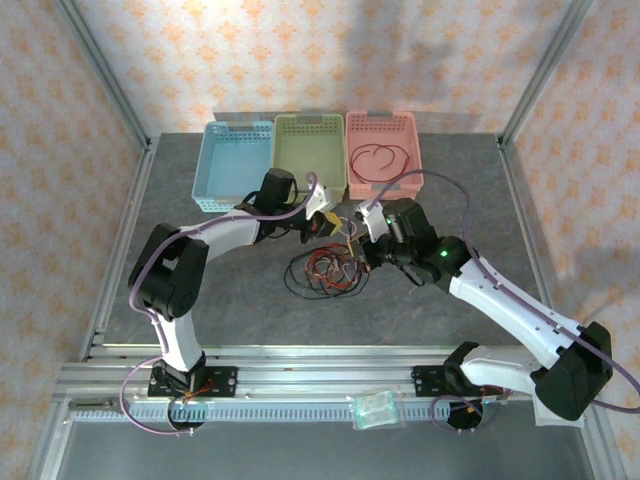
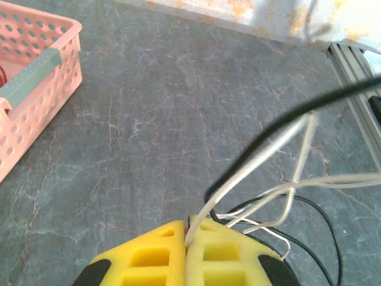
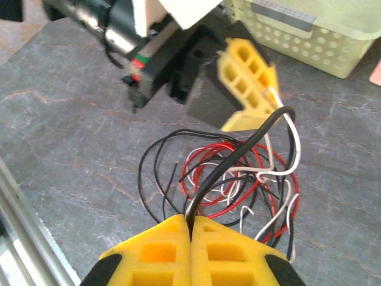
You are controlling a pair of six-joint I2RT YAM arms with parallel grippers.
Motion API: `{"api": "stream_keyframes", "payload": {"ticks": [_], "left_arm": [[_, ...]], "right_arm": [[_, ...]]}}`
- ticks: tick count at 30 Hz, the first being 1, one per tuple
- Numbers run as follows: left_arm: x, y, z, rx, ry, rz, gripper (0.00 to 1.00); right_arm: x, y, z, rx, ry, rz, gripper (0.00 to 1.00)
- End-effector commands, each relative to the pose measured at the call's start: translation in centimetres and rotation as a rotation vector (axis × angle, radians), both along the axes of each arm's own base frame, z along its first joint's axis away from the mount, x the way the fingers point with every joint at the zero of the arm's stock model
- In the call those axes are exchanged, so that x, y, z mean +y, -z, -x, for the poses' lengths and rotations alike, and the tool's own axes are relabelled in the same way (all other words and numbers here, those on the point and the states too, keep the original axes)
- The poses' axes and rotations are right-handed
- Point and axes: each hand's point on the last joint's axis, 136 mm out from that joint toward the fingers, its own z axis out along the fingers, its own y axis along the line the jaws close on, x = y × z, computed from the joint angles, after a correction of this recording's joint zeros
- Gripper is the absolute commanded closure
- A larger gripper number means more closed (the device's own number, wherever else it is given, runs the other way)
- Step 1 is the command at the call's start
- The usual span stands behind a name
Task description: Untangle the cables
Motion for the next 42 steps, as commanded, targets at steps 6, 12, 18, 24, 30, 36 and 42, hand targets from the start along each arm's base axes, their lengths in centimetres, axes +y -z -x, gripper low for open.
{"api": "stream_keyframes", "payload": {"ticks": [6,12,18,24,30,36,42], "left_arm": [[2.3,-6.8,0.6,-0.075,-0.246,0.165,1.0],[2.5,-8.1,3.5,-0.1,-0.306,0.129,1.0],[4.5,-10.9,3.6,-0.11,-0.442,0.168,1.0],[5.5,-14.5,4.2,-0.112,-0.488,0.215,1.0],[6.6,-19.0,4.5,-0.123,-0.55,0.262,1.0],[7.0,-24.6,5.2,-0.126,-0.559,0.344,1.0],[7.3,-29.6,6.1,-0.134,-0.56,0.433,1.0]], "right_arm": [[-0.2,1.0,-1.3,0.008,0.099,-0.055,1.0],[1.0,2.9,-1.3,0.054,0.083,-0.103,0.87],[1.0,4.2,-1.4,0.051,0.096,-0.128,0.75],[1.3,5.3,-1.7,0.06,0.098,-0.158,0.7],[1.5,6.2,-2.3,0.054,0.129,-0.196,0.7],[1.3,7.5,-3.6,0.035,0.195,-0.213,0.69],[1.4,9.0,-5.1,0.036,0.255,-0.212,0.69]]}}
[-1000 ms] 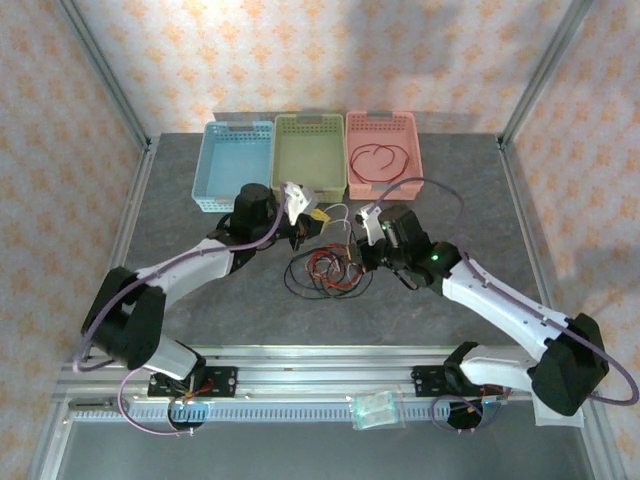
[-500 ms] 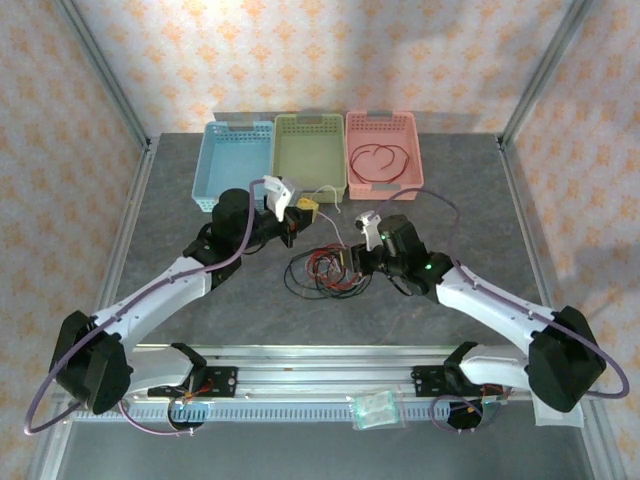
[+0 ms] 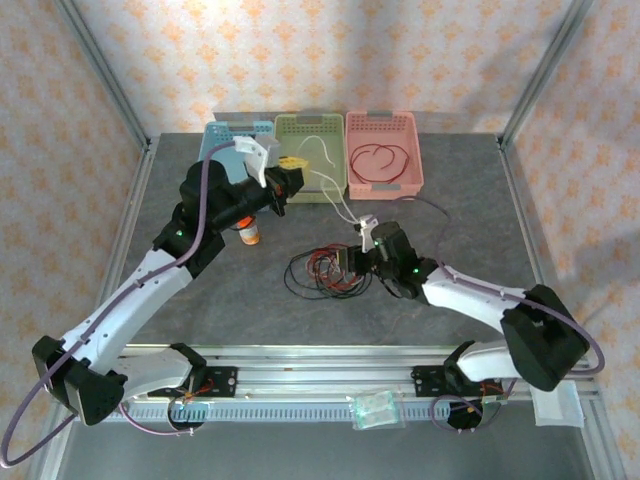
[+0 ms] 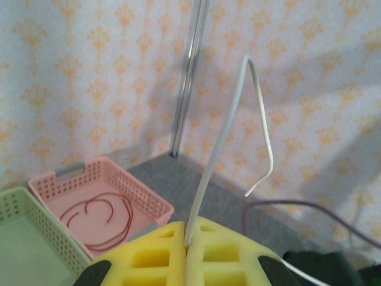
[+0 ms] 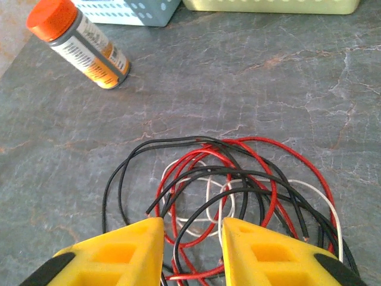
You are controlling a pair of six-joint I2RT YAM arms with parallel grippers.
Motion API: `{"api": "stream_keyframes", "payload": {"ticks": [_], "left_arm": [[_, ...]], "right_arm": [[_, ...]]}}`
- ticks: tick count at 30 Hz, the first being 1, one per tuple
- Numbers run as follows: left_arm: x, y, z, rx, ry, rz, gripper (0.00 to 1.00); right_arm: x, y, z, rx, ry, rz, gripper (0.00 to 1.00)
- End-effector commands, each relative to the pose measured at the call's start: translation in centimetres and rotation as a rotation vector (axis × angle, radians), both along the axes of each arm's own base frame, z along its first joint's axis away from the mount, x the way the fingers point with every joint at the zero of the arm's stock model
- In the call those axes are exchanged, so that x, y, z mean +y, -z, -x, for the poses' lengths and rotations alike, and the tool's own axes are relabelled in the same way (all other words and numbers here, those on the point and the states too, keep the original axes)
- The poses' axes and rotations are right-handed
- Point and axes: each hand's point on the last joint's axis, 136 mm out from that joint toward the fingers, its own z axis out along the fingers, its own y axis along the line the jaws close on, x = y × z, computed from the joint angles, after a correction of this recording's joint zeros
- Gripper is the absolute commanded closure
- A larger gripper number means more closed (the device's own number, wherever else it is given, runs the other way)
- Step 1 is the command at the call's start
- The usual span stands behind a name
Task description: Untangle the cables
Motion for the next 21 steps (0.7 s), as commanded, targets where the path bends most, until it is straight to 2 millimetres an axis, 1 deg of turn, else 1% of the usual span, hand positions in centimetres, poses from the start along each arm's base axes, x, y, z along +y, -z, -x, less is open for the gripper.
{"api": "stream_keyframes", "payload": {"ticks": [1,3,6,9,12,14,16,17,18,19,20,21], "left_arm": [[1.1,-3.5,0.8,0.009,-0.044,0.07,1.0],[2.1,-5.2,0.5,0.01,-0.103,0.092,1.0],[3.5,-6.8,-0.4,0.044,-0.202,0.08,1.0],[4.9,-7.3,-1.9,0.079,-0.317,0.052,1.0],[6.2,-6.9,-3.6,0.109,-0.436,0.015,1.0],[6.6,-6.4,-4.7,0.121,-0.485,-0.02,1.0],[6.7,-5.5,-6.0,0.137,-0.531,-0.054,1.0],[6.7,-5.2,-6.6,0.14,-0.546,-0.065,1.0],[6.6,-4.7,-7.2,0.142,-0.556,-0.082,1.0],[6.4,-4.0,-8.0,0.149,-0.569,-0.102,1.0],[6.3,-3.4,-8.7,0.159,-0.582,-0.116,1.0],[6.2,-2.6,-9.5,0.169,-0.589,-0.132,1.0]], "right_arm": [[-0.1,-0.5,-1.8,-0.049,0.073,-0.035,0.69],[-0.2,0.3,-1.9,-0.035,0.083,-0.028,0.69],[-0.3,1.4,-1.8,-0.018,0.09,-0.026,0.69],[-0.4,2.0,-1.4,0.0,0.09,-0.025,0.68],[-0.7,1.7,-0.9,-0.001,0.09,-0.037,0.68],[-1.1,1.3,-0.5,-0.01,0.091,-0.045,0.67],[-1.5,0.7,-0.1,-0.022,0.091,-0.048,0.64],[-1.7,0.3,0.1,-0.032,0.093,-0.052,0.61],[-1.9,-0.2,0.3,-0.044,0.096,-0.056,0.52],[-2.2,-0.7,0.4,-0.055,0.101,-0.059,0.47],[-2.4,-1.2,0.5,-0.065,0.108,-0.061,0.44],[-2.7,-1.7,0.6,-0.075,0.117,-0.062,0.42]]}}
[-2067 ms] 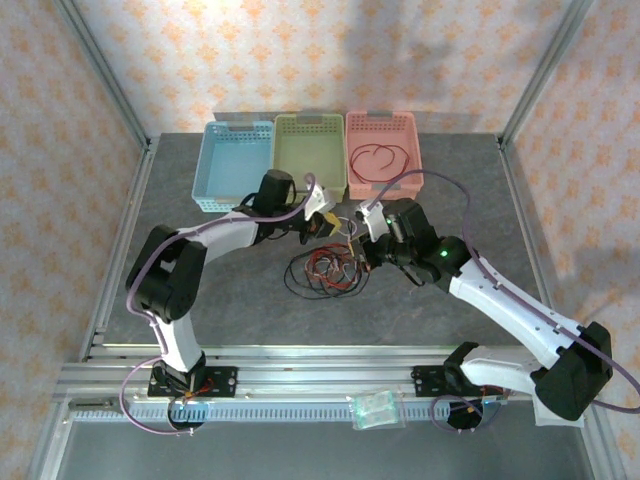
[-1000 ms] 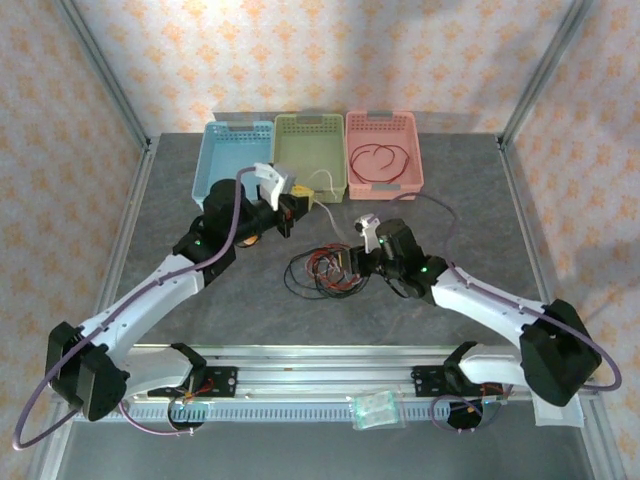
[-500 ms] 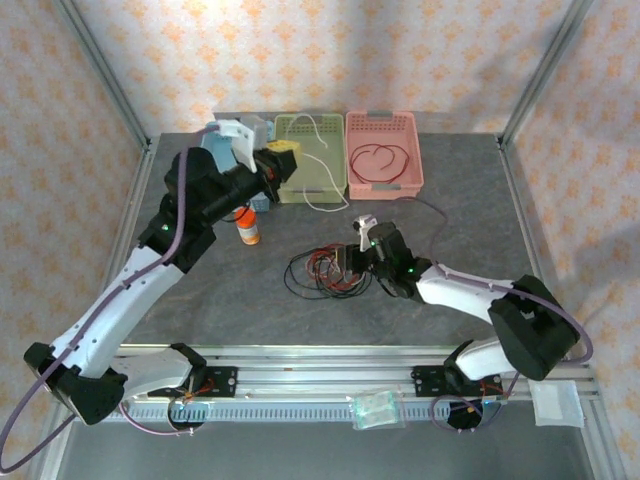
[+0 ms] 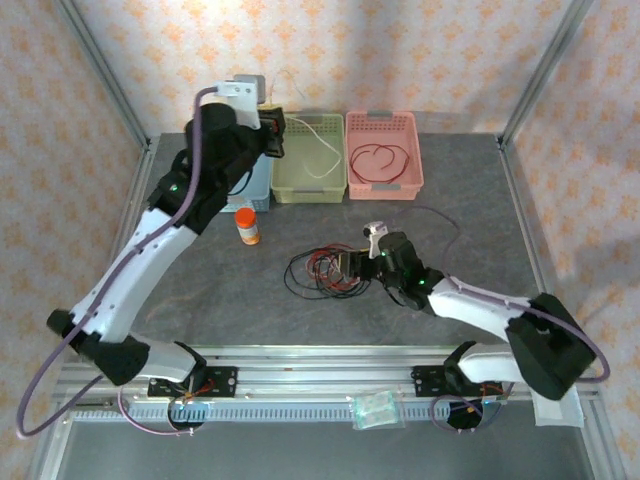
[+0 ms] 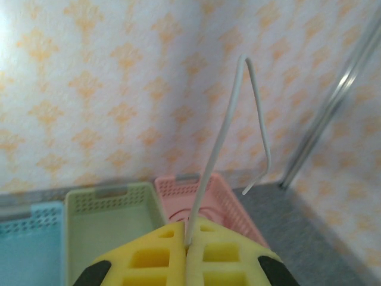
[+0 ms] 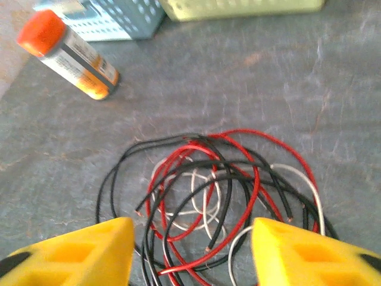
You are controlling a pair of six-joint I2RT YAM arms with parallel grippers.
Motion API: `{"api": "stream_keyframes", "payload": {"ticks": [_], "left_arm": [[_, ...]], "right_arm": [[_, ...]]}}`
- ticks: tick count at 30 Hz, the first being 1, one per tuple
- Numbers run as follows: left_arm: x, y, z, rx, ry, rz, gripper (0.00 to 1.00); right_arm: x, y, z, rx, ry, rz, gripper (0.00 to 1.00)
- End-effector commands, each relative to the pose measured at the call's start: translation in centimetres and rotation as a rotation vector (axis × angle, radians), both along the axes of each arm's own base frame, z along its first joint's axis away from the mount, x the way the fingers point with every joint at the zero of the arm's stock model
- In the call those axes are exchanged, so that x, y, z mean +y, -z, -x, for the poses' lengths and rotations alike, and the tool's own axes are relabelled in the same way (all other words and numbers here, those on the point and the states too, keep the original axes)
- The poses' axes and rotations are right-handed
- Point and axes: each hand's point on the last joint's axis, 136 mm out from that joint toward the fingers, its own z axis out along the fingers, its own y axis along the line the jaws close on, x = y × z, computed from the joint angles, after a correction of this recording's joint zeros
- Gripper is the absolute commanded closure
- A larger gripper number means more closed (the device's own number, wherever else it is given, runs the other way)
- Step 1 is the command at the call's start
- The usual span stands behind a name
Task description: Untangle the cables
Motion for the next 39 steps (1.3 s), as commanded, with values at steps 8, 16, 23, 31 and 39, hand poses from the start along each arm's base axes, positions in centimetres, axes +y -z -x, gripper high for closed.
{"api": "stream_keyframes", "payload": {"ticks": [8,16,23,31,39], "left_arm": [[0.1,7.0,-7.1,0.116,-0.153,-0.133,1.0],[1.6,11.3,-12.8,0.147,-0.297,-0.203,1.0],[1.8,16.8,-18.0,0.235,-0.299,-0.199,1.0],[0.6,23.5,-21.9,0.372,-0.248,-0.212,1.0],[0.7,29.8,-23.1,0.513,-0.225,-0.241,0.75]], "right_arm": [[-3.7,-7.5,0.1,-0.178,0.161,-0.101,0.37],[-4.8,-11.1,-0.2,-0.209,0.223,-0.096,0.38],[-4.7,-11.8,-0.5,-0.183,0.241,-0.108,0.38],[-5.8,-10.7,-1.1,-0.124,0.344,-0.121,0.05],[-6.7,-8.8,-1.0,-0.1,0.379,-0.067,0.0]]}}
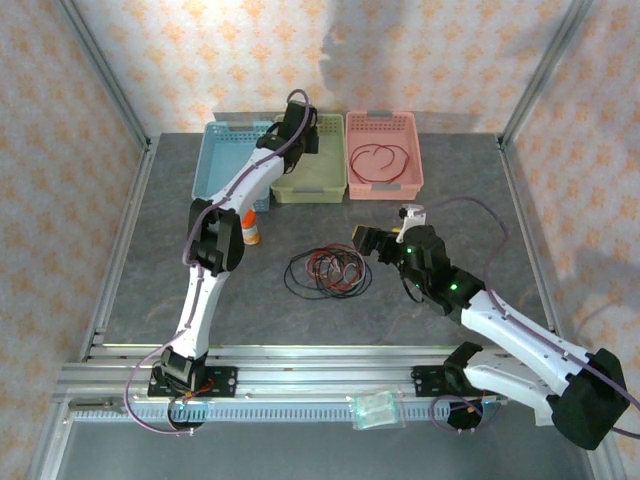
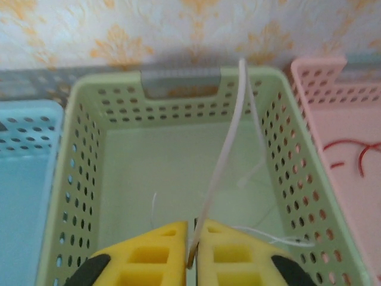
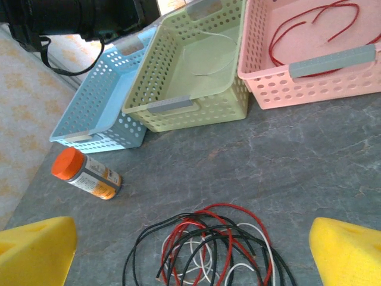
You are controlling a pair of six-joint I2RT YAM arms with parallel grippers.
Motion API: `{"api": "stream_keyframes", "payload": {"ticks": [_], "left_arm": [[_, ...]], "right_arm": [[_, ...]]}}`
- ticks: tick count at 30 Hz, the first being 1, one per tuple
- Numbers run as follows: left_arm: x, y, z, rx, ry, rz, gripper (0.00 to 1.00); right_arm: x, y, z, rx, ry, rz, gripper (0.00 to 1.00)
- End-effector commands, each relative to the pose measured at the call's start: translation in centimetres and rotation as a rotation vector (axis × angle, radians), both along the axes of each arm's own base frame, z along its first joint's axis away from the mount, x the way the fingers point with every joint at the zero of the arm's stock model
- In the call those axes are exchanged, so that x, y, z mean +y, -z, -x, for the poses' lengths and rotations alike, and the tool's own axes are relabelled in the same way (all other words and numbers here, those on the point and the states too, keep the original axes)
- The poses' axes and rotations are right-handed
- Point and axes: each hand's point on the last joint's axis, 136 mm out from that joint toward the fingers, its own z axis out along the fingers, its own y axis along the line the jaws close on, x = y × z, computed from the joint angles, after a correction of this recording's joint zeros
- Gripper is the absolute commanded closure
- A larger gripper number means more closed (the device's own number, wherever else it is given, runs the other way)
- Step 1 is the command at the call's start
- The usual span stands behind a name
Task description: Untangle the cables
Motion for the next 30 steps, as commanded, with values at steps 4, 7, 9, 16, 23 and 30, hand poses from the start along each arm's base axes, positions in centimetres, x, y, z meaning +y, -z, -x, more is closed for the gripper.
{"api": "stream_keyframes", "payload": {"ticks": [4,7,9,16,23,30], "left_arm": [[1.5,1.3,0.3,0.071,-0.019,0.003,0.49],[1.2,0.3,0.6,0.065,-0.003,0.019,0.27],[0.8,-0.6,1.0,0.068,0.022,0.039,0.18],[-0.3,-5.5,4.3,0.038,0.077,0.073,0.1],[-2.7,-9.1,11.8,-0.034,0.194,0.159,0.08],[-4.7,-8.1,20.1,-0.057,0.295,0.214,0.08]], "right_arm": [[-1.7,1.8,-0.2,0.046,0.081,0.068,0.0],[-2.4,2.5,-0.3,0.073,0.12,0.092,0.01],[-2.6,2.9,-0.4,0.091,0.141,0.095,0.09],[-2.8,6.2,-0.3,0.262,0.185,0.167,0.34],[-0.9,10.3,0.0,0.454,0.1,0.259,0.48],[0.4,12.7,-0.6,0.563,0.015,0.318,0.61]]}}
